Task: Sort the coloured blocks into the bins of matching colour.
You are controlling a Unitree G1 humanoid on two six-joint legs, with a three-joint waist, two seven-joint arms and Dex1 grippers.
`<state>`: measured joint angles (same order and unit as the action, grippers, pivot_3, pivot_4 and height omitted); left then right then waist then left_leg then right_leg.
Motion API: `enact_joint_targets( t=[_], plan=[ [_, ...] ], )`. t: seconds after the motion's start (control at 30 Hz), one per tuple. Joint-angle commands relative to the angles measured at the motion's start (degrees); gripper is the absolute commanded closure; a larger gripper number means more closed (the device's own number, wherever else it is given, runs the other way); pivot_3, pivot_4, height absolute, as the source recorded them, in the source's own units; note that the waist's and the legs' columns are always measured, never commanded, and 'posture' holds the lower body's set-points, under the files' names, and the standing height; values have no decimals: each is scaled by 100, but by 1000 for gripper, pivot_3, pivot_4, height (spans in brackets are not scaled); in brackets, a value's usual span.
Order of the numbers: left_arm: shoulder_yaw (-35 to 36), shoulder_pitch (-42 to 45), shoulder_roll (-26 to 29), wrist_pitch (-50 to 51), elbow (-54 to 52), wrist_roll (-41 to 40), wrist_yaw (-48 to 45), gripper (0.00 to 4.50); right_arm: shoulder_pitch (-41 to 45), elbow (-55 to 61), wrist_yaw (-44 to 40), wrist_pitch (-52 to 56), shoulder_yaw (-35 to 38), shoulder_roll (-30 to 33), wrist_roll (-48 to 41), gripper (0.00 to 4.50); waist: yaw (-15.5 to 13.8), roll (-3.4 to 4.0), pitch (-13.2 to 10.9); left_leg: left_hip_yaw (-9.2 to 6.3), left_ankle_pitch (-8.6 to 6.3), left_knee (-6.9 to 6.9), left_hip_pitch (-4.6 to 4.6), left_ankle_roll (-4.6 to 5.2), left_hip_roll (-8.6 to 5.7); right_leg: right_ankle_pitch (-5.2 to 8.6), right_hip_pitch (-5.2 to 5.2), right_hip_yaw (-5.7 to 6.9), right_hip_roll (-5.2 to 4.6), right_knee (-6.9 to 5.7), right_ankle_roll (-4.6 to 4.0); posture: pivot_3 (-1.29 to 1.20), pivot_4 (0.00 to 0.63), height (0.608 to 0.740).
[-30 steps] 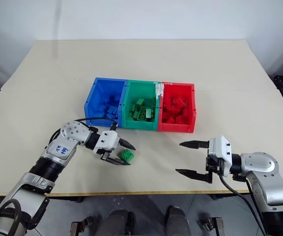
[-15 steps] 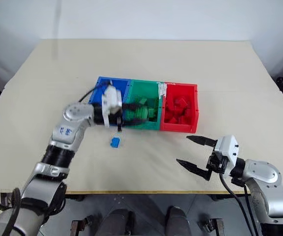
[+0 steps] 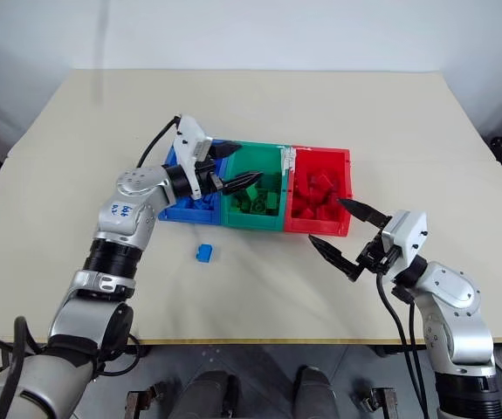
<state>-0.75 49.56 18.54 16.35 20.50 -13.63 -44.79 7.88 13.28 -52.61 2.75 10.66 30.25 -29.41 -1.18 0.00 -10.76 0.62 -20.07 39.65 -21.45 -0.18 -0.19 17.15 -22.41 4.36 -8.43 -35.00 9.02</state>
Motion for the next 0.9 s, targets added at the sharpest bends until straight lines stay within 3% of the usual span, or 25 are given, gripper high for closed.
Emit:
enact_joint_targets(
  t=[0.03, 0.2, 0.3, 0.4, 0.57, 0.73, 0.9],
  plan=[
    [301, -525, 364, 62, -1092, -356, -258, 9, 172, 78, -315, -9, -153, 150, -88, 0, 50, 0, 0, 2, 0, -1, 0, 0, 2, 0, -3, -1, 0, -2, 0, 0, 150, 740],
    [822, -1632, 1143, -110, -2029, -737, -709, 9, 481, -78, -866, 147, -488, 346, -130, 0, 139, 1, 0, 1, 2, -3, 6, -4, 8, 0, -2, 0, 2, -4, 0, 0, 150, 740],
    [2036, -3040, 1776, 414, -2991, -1683, -1132, 9, 789, -296, -1417, 226, -745, 531, -127, 0, 166, 0, 0, -3, 1, -2, 8, -3, 9, 0, 0, -5, -1, -4, -1, 0, 150, 740],
    [2820, -4303, 2178, 202, -3400, -1678, -1260, 9, 1016, -504, -1787, 285, -881, 632, -144, 0, 221, 1, -1, -21, -1, -18, 19, 0, 14, 0, -2, -11, -4, 4, -1, 0, 150, 740],
    [3522, -5567, 2377, -678, -3143, -1195, -1315, 9, 1392, -973, -2259, 81, -1136, 607, 48, 0, 83, 1, -1, -10, -3, -15, 22, 3, 7, 0, 8, -7, -10, 7, -3, 0, 150, 740],
    [3406, -5900, 2315, -782, -3296, -1141, -1120, 9, 1577, -1258, -2438, 3, -1163, 606, 84, 0, 25, 1, -1, -6, -7, -15, 20, 6, 5, -1, 6, -7, -12, 7, -4, 0, 150, 740],
    [2127, -5495, 1889, -435, -3956, -948, -558, 9, 1479, -1499, -2466, -224, -935, 755, 169, 0, -6, 0, 0, -6, -12, -16, 20, 8, 2, -3, 4, -9, -15, 7, -5, 0, 150, 740]
  ],
)
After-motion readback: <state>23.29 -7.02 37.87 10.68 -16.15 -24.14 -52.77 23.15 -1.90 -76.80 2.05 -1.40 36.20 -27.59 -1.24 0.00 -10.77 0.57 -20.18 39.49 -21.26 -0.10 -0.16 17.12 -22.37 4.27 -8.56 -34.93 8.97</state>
